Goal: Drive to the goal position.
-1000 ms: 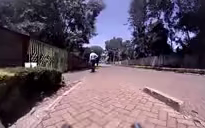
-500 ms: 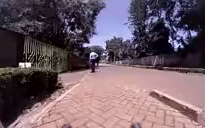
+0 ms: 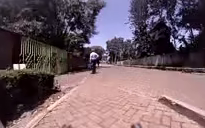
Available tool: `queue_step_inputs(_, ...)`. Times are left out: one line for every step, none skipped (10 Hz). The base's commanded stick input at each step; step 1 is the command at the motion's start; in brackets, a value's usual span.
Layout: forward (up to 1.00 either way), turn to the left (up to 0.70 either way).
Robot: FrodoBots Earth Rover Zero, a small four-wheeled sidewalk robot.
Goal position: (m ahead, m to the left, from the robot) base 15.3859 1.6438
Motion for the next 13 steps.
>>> queue_step_inputs(0.70, 0.00)
queue_step_inputs(0.70, 0.00)
queue_step_inputs(0.70, 0.00)
queue_step_inputs(0.70, 0.00)
queue_step_inputs(0.70, 0.00)
queue_step_inputs(0.70, 0.00)
queue_step_inputs(0.70, 0.00)
queue_step_inputs(0.70, 0.00)
queue_step_inputs(0.70, 0.00)
queue_step_inputs(0.70, 0.00)
queue_step_inputs(0.70, 0.00)
queue_step_inputs(0.70, 0.00)
queue_step_inputs(0.70, 0.00)
